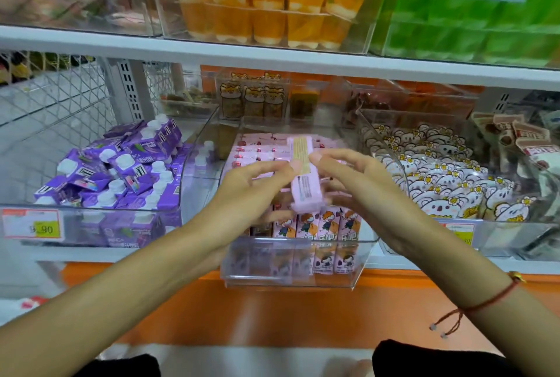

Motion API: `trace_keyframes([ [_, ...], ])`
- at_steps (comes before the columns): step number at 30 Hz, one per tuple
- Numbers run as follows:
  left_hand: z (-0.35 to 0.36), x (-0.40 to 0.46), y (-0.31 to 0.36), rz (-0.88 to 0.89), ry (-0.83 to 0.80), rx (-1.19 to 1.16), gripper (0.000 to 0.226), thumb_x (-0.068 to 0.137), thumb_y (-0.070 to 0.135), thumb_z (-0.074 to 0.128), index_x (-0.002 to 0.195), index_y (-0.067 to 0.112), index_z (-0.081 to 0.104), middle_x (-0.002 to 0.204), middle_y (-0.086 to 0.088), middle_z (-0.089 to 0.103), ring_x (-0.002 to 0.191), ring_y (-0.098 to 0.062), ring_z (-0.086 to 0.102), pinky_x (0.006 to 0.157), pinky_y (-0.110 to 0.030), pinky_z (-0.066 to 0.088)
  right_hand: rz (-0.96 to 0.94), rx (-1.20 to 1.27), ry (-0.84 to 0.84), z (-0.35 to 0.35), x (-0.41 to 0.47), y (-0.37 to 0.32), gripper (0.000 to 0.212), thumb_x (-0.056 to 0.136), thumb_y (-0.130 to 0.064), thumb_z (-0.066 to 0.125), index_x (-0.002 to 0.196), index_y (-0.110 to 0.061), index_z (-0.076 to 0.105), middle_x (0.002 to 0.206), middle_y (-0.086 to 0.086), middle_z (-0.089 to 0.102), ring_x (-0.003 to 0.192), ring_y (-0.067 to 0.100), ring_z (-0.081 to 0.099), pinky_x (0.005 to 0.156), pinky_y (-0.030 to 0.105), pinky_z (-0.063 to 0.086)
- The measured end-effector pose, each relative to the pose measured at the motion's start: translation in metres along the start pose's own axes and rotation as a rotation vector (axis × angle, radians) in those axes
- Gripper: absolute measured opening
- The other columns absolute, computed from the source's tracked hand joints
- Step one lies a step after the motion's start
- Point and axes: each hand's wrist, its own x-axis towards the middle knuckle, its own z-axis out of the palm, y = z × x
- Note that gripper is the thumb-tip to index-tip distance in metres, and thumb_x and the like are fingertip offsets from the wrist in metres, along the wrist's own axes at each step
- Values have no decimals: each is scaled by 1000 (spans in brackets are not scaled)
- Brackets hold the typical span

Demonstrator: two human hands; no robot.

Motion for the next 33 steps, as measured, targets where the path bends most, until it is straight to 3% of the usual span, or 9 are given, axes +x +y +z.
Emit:
trace_keyframes([
  [2, 3, 0, 1, -112, -8, -36, 29, 84, 41, 66, 102, 18, 69, 75, 10, 75, 61, 0, 68, 59, -20, 57, 80, 16, -13, 2, 1, 2, 35, 88, -31, 64, 113, -6, 62, 65, 1, 64, 52, 9, 55, 52, 17, 50],
  [8, -1, 0, 2, -162, -47, -49, 25, 81, 41, 69, 94, 20, 72, 80, 9, 76, 62, -2, 69, 58, -21, 57, 75, -34, -27, 2, 2, 3, 32, 90, -33, 62, 109, -9, 64, 78, 10, 62, 57, 11, 56, 53, 17, 50],
  [11, -5, 0, 3, -86, -55, 12, 17, 84, 34, 69, 98, 25, 71, 84, 11, 76, 71, -2, 71, 62, -19, 57, 5, -39, -78, 0, 0, 4, 25, 91, -26, 61, 114, -18, 62, 96, 23, 67, 73, 23, 62, 65, 22, 54],
  [15, -10, 1, 7, 124, -32, 149, 25, 86, 23, 69, 108, 34, 63, 100, 13, 74, 92, -1, 69, 72, -15, 56, -154, -72, -153, -5, -1, 3, 42, 84, -9, 67, 119, -30, 58, 106, 10, 67, 93, 20, 68, 84, 28, 56],
  [18, -9, 1, 4, 165, 13, 166, 35, 85, 24, 69, 118, 28, 59, 108, 12, 71, 99, 0, 66, 79, -17, 56, -239, -150, -140, -2, -4, 5, 44, 84, -9, 68, 121, -30, 57, 112, 10, 64, 95, 16, 64, 83, 24, 54],
  [23, -5, 2, 2, 147, 98, -37, 48, 74, 31, 74, 117, 17, 58, 109, 1, 72, 96, -9, 70, 80, -26, 59, -407, -288, -20, 12, -8, 10, 41, 80, -10, 75, 117, -18, 59, 109, -2, 63, 96, 5, 62, 73, 19, 53],
  [28, -14, 2, 7, 364, 241, 157, 82, 69, 36, 77, 139, 36, 36, 132, 20, 51, 112, 13, 52, 87, -14, 48, -308, -113, 30, 5, -4, 6, 40, 75, -17, 77, 110, -15, 59, 100, -1, 70, 87, 9, 68, 72, 21, 55],
  [30, -14, -1, 8, 468, 239, 271, 64, 74, 34, 75, 132, 36, 46, 126, 22, 55, 115, 11, 51, 96, -19, 47, -218, 30, 32, 1, -1, 5, 46, 72, -27, 75, 113, -13, 57, 96, -2, 73, 85, 9, 70, 71, 19, 53],
  [33, -8, -6, 3, 522, 127, 283, 46, 79, 15, 76, 119, 31, 59, 110, 19, 66, 104, 3, 62, 82, -16, 53, -148, 274, 93, -7, 4, 3, 63, 71, -30, 72, 126, -7, 52, 87, -4, 73, 80, 11, 69, 70, 19, 53],
])
